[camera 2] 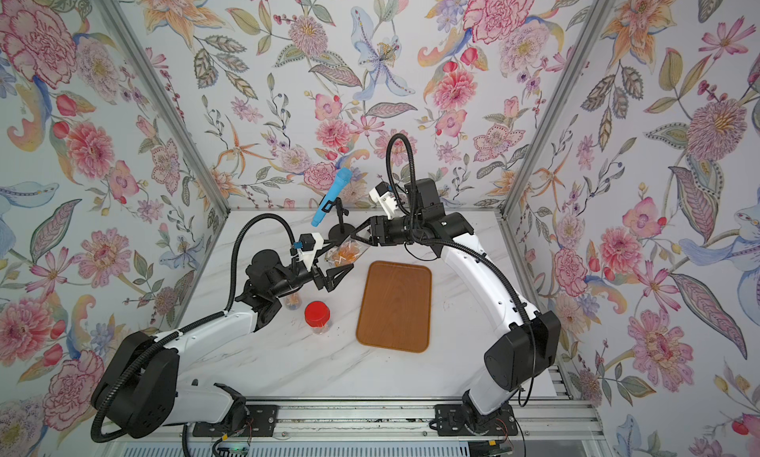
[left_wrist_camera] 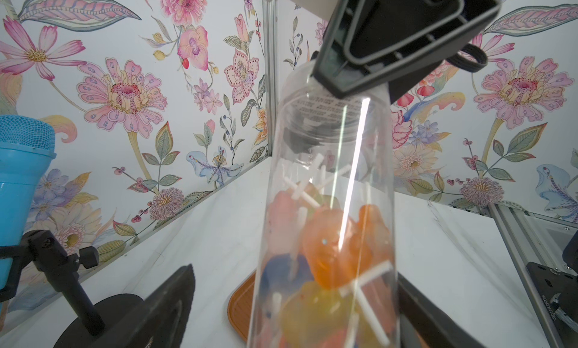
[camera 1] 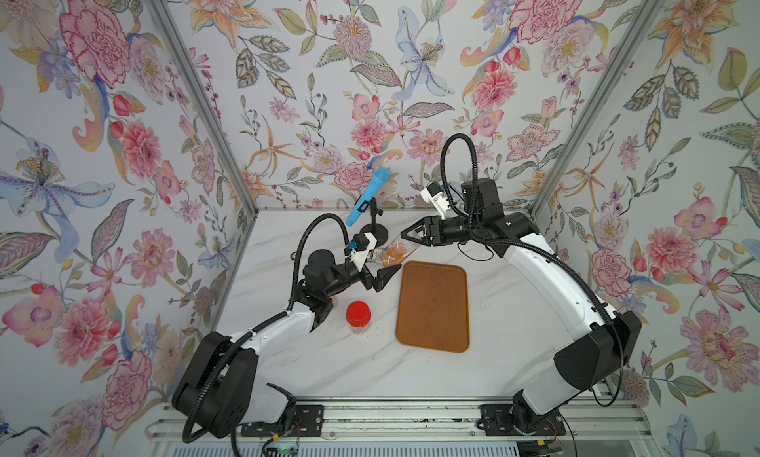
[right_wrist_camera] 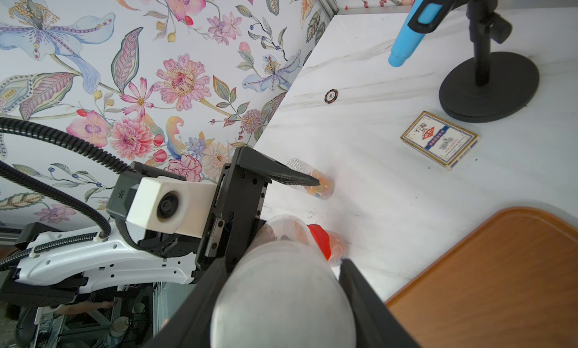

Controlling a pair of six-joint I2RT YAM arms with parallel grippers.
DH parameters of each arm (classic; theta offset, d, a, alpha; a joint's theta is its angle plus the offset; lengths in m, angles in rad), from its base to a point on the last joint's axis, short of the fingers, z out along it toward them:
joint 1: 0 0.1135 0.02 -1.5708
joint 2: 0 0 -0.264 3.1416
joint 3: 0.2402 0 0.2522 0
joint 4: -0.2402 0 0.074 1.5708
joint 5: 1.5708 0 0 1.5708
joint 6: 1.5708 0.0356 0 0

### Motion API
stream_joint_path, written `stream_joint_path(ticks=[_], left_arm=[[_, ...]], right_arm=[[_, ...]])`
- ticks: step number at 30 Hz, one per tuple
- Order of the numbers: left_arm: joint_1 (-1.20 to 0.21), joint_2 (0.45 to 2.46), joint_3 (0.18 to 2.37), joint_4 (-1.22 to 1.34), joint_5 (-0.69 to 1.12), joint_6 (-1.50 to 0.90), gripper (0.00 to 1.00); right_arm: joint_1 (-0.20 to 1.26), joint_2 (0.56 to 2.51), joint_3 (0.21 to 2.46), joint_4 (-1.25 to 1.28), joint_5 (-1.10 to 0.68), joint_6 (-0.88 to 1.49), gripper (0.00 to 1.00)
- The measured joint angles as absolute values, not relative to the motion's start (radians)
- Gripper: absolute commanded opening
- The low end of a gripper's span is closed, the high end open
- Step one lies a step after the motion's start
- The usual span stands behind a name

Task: Pour the candies out of the jar
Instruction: Pick up the jar from the center of the board.

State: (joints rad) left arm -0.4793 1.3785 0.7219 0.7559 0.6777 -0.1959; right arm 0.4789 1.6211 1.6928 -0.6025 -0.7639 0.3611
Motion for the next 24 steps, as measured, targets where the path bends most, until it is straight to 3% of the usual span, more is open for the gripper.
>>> stream_joint_path(ticks=[3, 9, 14, 18, 24], left_arm=[[-0.479, 1.378, 0.722, 0.755, 0.679, -0.194, 0.9], [-0.485, 1.378, 0.723, 0.745, 0.697, -0.188, 0.76], [-0.485, 1.378, 0.724, 0.736, 0.704, -0.189, 0.74], [-0.486, 1.378, 0.724, 0.734, 0.704, -0.19, 0.79], [-0.488, 1.367, 0.724, 0.727, 0.704, -0.189, 0.73]], right_arm=[[0.48, 1.621, 1.692, -0.6, -0.764, 0.364, 0.31], [0.485, 1.621, 1.692, -0.591, -0.764, 0.364, 0.3], [0.493, 1.621, 1.692, -0.587, -0.762, 0.365, 0.3], [0.497, 1.621, 1.692, -0.587, -0.76, 0.365, 0.3], [0.504, 1.623, 1.692, -0.585, -0.759, 0.365, 0.3]])
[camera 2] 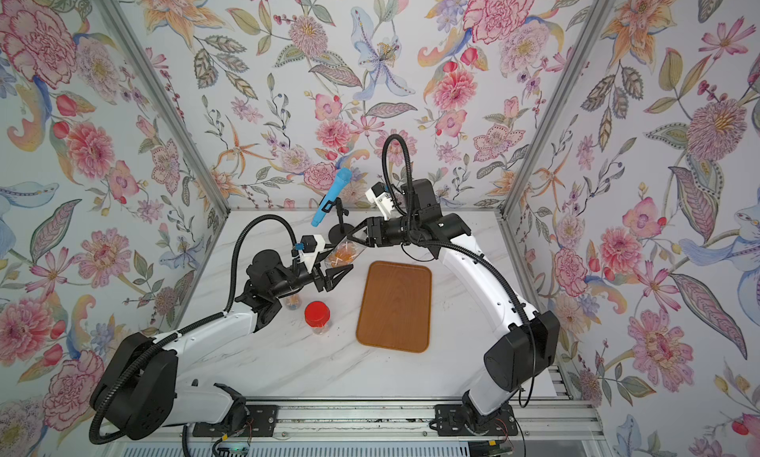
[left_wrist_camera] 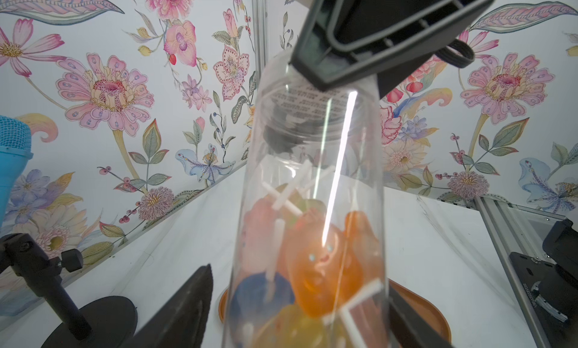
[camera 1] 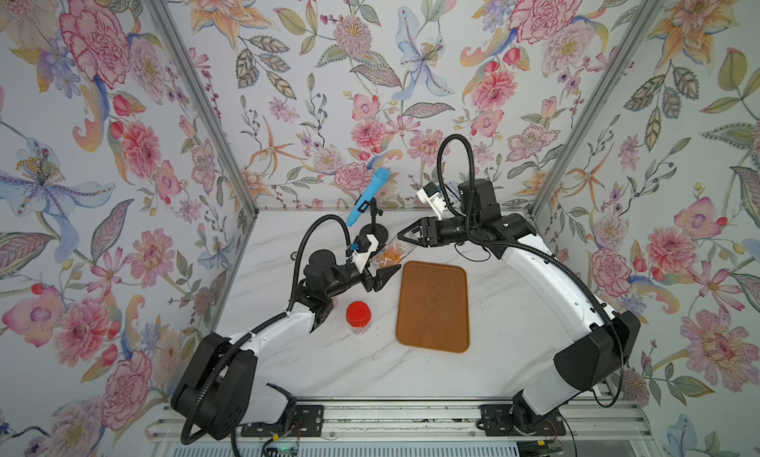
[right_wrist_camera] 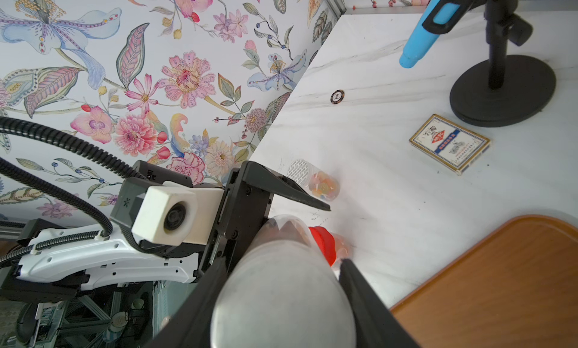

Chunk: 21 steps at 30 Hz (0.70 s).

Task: Pour the candies out of the jar
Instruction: Pick up the jar from the center of the board.

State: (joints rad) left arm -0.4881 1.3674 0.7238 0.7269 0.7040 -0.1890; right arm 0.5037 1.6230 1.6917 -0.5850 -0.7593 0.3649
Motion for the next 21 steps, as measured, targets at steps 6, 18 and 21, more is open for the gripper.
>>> stream_joint_path(ticks=[6, 18, 21], left_arm=[[-0.49, 1.359, 0.724, 0.715, 0.704, -0.182, 0.61], [-0.492, 1.357, 0.736, 0.674, 0.695, -0.163, 0.12], [-0.492, 1.357, 0.736, 0.655, 0.671, -0.159, 0.0]], right_arm=[[0.506, 1.633, 1.692, -0.58, -0.758, 0.365, 0.3], [0.511, 1.639, 1.683, -0.543, -0.743, 0.379, 0.68], [0.516, 1.638, 1.67, -0.529, -0.706, 0.398, 0.78]])
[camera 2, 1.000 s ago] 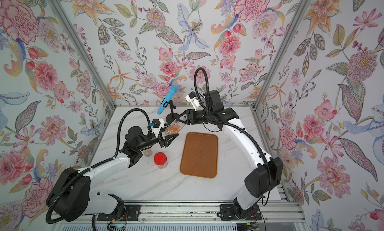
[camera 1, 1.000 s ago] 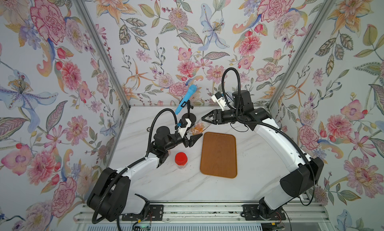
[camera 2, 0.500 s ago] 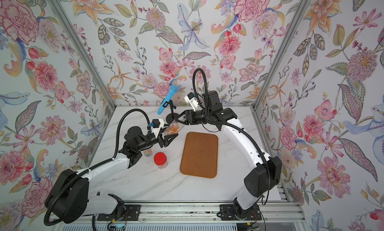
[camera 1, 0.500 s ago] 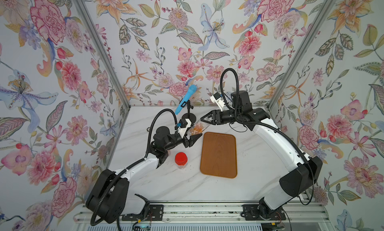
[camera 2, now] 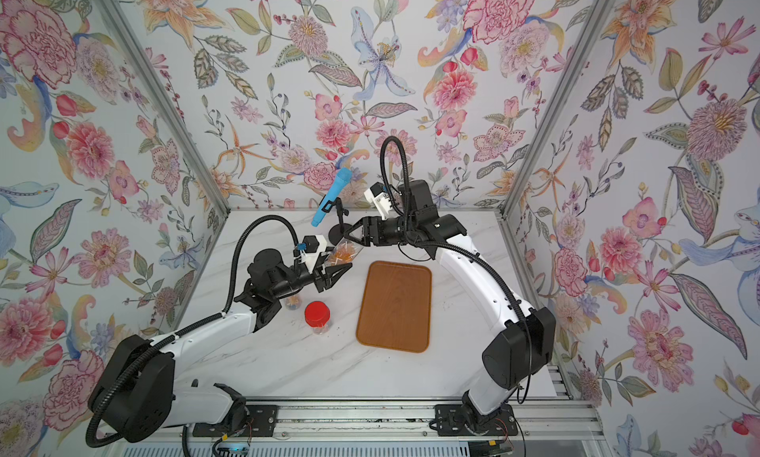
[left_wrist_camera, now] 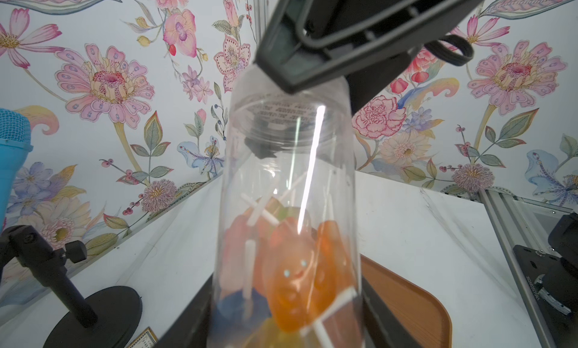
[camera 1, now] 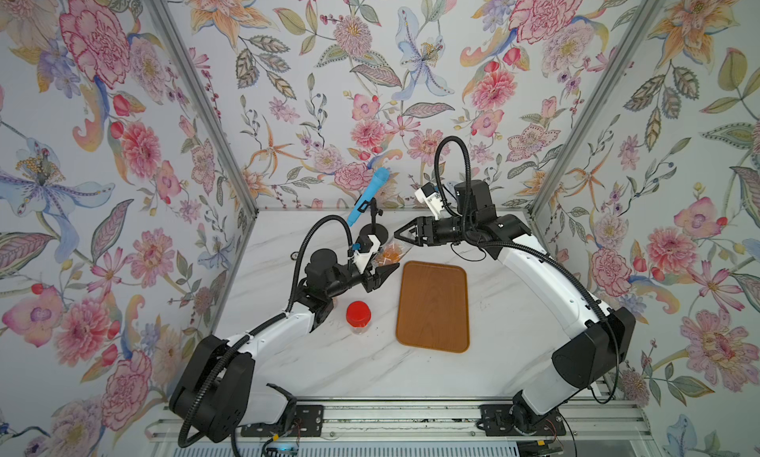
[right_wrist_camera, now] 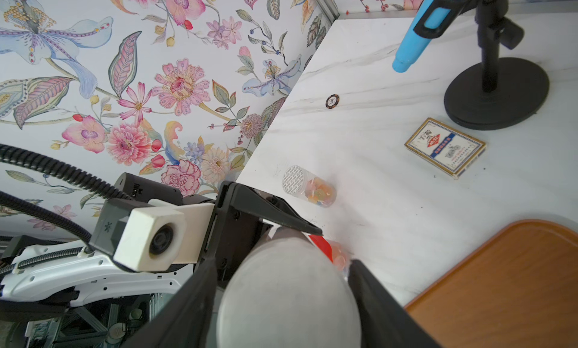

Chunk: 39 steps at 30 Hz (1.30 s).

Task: Pour the candies out of the jar
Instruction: Pick up the jar from the center of the board, then unscrew the lid from the jar.

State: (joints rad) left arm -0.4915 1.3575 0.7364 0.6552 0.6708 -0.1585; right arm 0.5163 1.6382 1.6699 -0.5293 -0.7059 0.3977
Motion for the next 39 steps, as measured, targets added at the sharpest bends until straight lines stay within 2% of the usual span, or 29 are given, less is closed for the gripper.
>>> stream_joint_path(ticks=[7, 10, 21, 39], left_arm=[[-0.497, 1.357, 0.727, 0.632, 0.574, -0.141, 0.0], [-0.505, 1.342, 0.689, 0.644, 0.501, -0.141, 0.0], [-0.53, 1.321, 0.653, 0.675, 0.292, -0.137, 0.0], [-0.55, 1.319, 0.653, 0.665, 0.227, -0.115, 0.0]], right_arm=[[0.51, 1.609, 1.586, -0.455, -0.607, 0.504, 0.8], [0.51, 1.589, 1.542, -0.402, -0.58, 0.57, 0.83], [0.564, 1.559, 1.436, -0.196, -0.454, 0.704, 0.82], [0.632, 1.696, 1.525, -0.117, -0.395, 0.707, 0.72]])
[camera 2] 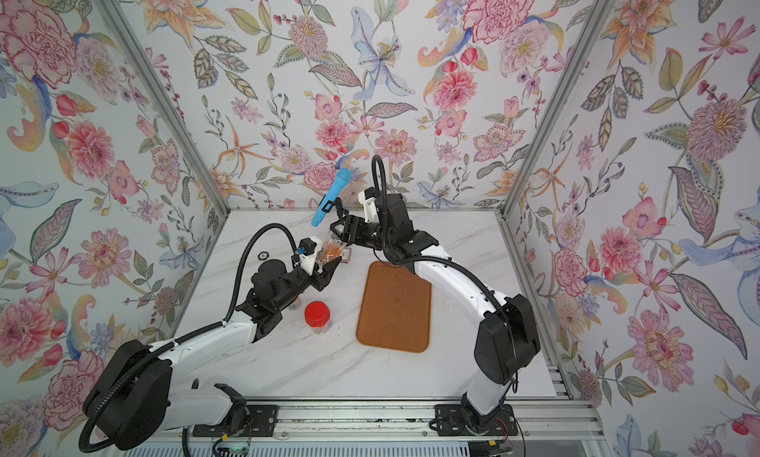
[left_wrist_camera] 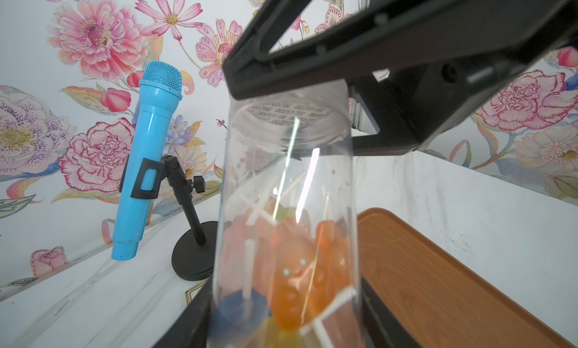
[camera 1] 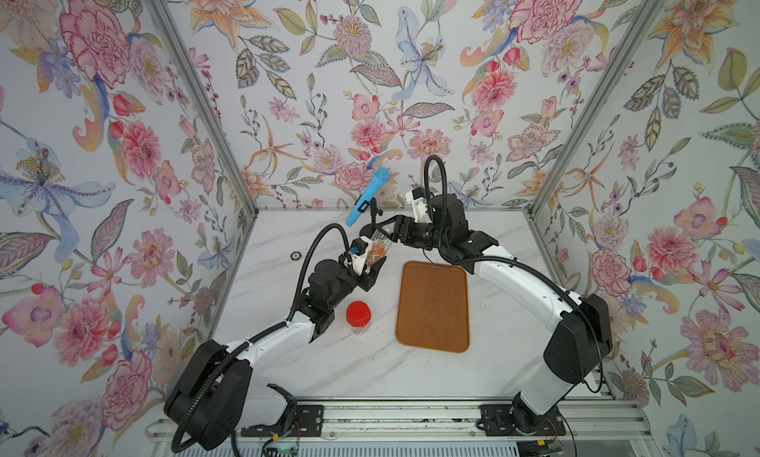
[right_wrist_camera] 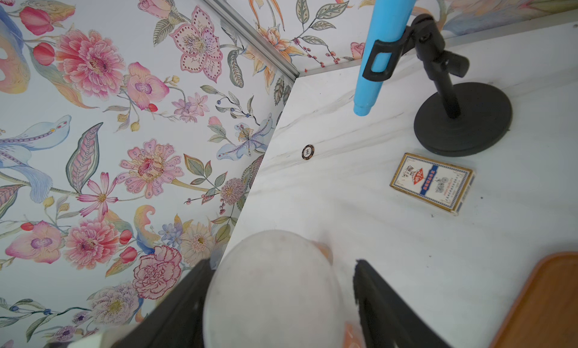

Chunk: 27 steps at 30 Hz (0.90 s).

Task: Pour the candies out of the jar
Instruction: Unscrew the lid from the jar.

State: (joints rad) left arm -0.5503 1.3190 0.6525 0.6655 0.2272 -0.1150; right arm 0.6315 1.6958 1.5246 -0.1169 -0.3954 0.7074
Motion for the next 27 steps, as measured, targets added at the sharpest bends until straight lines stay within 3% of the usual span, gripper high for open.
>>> stream_joint_path(ticks=[7, 12, 15, 22, 27], left_arm=[[-0.552, 1.313, 0.653, 0.665, 0.227, -0.115, 0.0], [-0.556, 1.312, 0.652, 0.667, 0.221, -0.116, 0.0], [-0.556, 1.312, 0.652, 0.668, 0.22, -0.119, 0.0], [-0.556, 1.311, 0.652, 0.674, 0.235, -0.135, 0.0], [-0.534, 1.311, 0.652, 0.701, 0.353, -0.21, 0.0]], right_arm=[[0.636, 1.699, 1.534, -0.091, -0.369, 0.704, 0.62], [0.637, 1.7, 1.534, -0.078, -0.358, 0.71, 0.44], [0.638, 1.7, 1.534, -0.076, -0.355, 0.708, 0.38], [0.632, 1.695, 1.505, -0.023, -0.394, 0.707, 0.35], [0.592, 1.675, 1.462, 0.039, -0.527, 0.681, 0.33]])
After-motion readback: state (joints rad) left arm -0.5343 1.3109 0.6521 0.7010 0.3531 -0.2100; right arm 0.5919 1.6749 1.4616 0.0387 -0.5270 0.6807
